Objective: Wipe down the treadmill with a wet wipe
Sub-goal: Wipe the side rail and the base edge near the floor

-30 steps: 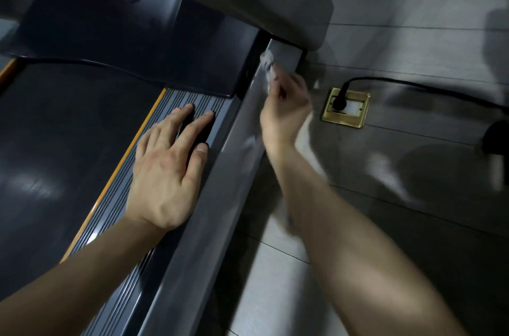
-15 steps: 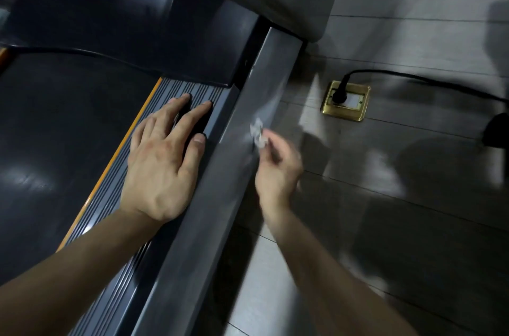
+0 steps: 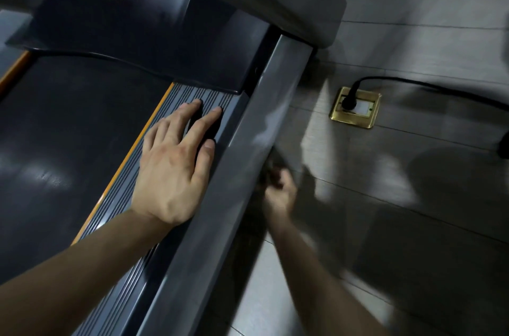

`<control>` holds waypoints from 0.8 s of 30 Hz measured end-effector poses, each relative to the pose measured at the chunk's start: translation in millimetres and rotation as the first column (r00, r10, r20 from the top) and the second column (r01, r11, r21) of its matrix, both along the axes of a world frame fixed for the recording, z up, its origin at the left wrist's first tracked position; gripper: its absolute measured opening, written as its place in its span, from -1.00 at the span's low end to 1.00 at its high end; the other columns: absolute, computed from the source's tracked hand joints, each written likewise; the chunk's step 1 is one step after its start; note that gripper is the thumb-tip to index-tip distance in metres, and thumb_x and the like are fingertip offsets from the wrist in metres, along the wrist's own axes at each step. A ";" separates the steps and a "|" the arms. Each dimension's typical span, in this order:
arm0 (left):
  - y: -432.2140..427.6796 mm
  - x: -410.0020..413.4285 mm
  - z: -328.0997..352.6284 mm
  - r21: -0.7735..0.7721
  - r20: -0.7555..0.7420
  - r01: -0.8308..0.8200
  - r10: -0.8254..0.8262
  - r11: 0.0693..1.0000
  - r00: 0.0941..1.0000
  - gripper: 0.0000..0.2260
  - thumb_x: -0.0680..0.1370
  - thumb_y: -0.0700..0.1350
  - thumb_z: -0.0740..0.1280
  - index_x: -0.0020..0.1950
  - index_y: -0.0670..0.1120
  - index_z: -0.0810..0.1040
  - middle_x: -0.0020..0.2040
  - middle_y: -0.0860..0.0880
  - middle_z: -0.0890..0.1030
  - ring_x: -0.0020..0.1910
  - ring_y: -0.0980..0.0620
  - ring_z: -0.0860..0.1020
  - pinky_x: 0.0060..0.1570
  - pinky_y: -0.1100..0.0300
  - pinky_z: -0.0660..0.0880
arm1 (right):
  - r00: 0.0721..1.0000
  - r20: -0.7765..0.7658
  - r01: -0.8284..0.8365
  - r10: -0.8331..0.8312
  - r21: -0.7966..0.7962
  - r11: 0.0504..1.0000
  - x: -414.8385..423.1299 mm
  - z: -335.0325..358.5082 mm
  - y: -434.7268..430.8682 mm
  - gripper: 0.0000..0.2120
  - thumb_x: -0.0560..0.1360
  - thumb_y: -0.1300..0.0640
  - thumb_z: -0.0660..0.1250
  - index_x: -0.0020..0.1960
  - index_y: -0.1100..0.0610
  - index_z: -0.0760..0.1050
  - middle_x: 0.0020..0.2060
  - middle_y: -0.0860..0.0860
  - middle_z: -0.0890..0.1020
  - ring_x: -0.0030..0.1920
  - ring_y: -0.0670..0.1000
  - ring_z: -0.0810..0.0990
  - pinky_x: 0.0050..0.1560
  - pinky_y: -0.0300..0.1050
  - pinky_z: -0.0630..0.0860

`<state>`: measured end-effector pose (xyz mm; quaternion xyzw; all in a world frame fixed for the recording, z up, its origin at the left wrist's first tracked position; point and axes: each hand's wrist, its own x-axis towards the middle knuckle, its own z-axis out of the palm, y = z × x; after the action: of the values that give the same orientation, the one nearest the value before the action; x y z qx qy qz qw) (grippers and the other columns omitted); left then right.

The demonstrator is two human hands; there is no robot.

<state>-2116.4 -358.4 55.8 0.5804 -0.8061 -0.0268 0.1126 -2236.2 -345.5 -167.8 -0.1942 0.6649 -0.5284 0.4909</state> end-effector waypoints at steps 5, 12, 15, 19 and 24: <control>-11.2 -4.1 9.1 -0.050 0.158 0.007 0.001 0.999 0.987 -0.55 0.65 0.06 0.12 0.53 0.08 0.47 0.43 -0.04 0.47 0.34 -0.19 0.44 0.27 -0.21 0.38 | 0.990 0.068 0.122 -0.125 0.051 0.991 16.0 10.8 10.3 -0.79 0.55 0.42 0.41 -0.06 0.13 0.68 -0.21 -0.07 0.67 -0.12 -0.06 0.59 -0.11 -0.27 0.46; -31.7 -28.4 3.9 -0.192 0.032 -0.010 0.017 0.981 0.999 -0.72 0.57 -0.06 0.25 0.24 -0.10 0.57 0.18 -0.16 0.47 0.21 -0.25 0.44 0.26 -0.20 0.34 | 0.934 -0.266 0.147 -0.238 -0.321 0.936 -96.6 98.0 -145.6 -0.85 0.64 0.11 0.43 0.15 0.10 0.72 0.01 -0.02 0.74 -0.02 -0.11 0.68 0.06 -0.26 0.61; -34.1 -26.6 6.5 -0.140 0.008 0.080 -0.080 0.987 0.997 -0.40 0.57 -0.14 0.21 0.65 -0.11 0.33 0.66 -0.15 0.28 0.69 -0.16 0.17 0.61 -0.27 0.09 | 0.906 -0.279 0.154 -0.318 -0.482 0.863 -73.1 127.1 -137.7 -0.82 0.62 0.19 0.39 0.16 0.10 0.74 0.11 -0.02 0.70 0.04 -0.16 0.66 0.06 -0.32 0.57; -39.2 -23.5 -1.4 -0.031 -0.041 0.164 -0.165 0.986 0.985 -0.37 0.61 -0.19 0.12 0.72 -0.09 0.20 0.73 -0.03 0.16 0.73 0.01 0.03 0.65 -0.24 0.09 | 0.924 -0.289 0.045 -0.251 -0.568 0.822 -58.7 126.6 -128.8 -0.64 0.69 0.17 0.23 0.44 0.13 0.61 0.46 0.05 0.56 0.43 -0.03 0.55 0.41 -0.28 0.46; -42.4 -19.7 -1.2 0.023 -0.125 0.176 -0.172 0.984 0.977 -0.39 0.61 -0.13 0.09 0.71 -0.06 0.24 0.73 0.01 0.17 0.73 0.03 0.05 0.63 -0.26 0.15 | 0.950 -0.274 0.015 -0.152 -0.445 0.895 -90.1 108.4 -167.1 -0.58 0.73 0.09 0.16 0.57 0.06 0.47 0.52 0.03 0.52 0.46 -0.03 0.51 0.39 -0.26 0.47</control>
<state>-2136.0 -400.8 54.6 0.5065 -0.8449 -0.0856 0.1492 -2326.3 -512.6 -59.4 -0.3485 0.6039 -0.6491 0.3041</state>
